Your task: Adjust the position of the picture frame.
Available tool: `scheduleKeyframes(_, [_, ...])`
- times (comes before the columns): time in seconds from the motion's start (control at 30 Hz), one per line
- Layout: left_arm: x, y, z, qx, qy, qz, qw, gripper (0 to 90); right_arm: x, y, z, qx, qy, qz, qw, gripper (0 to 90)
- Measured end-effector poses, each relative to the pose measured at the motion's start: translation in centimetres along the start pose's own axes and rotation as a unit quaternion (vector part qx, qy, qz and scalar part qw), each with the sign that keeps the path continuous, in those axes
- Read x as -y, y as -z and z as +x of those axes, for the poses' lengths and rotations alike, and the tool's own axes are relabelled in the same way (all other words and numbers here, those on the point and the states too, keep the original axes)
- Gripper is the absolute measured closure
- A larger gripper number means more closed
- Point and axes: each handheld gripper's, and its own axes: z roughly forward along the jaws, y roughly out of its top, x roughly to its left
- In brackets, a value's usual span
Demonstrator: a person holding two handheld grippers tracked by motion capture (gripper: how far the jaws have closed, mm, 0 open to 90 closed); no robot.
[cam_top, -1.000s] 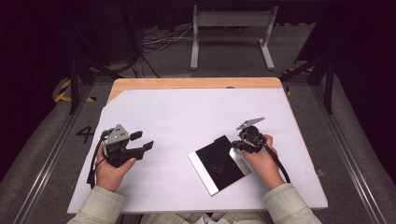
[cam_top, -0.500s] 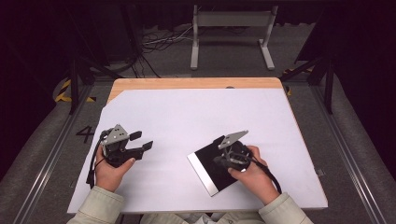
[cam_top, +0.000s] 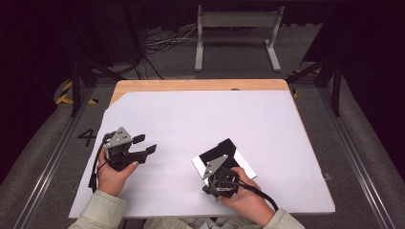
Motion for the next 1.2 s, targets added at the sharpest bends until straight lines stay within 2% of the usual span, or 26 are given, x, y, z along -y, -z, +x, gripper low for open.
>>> scheduleKeyframes(0.43, [0.1,0.0,0.1,0.0,0.003,0.001,1.0,39.5,-0.1,-0.3,0.6,0.021,0.014,0.015,0.9996,90.0])
scheduleKeyframes(0.7, [0.1,0.1,0.2,-0.002,0.003,0.0,1.0,39.4,-0.1,-0.2,0.6,0.023,0.02,0.018,0.9994,90.0])
scheduleKeyframes(0.87, [0.2,0.1,0.2,-0.003,0.004,-0.001,1.0,39.4,-0.1,-0.1,0.6,0.032,0.025,0.027,0.9988,90.0])
scheduleKeyframes(1.07, [0.1,0.1,0.2,-0.002,0.004,-0.001,1.0,39.3,0.3,0.3,0.0,0.036,0.016,0.033,0.9987,90.0])
scheduleKeyframes(1.2, [0.2,0.1,0.2,-0.002,0.004,-0.001,1.0,39.3,0.8,0.7,-0.7,0.05,0.006,0.038,0.998,90.0])
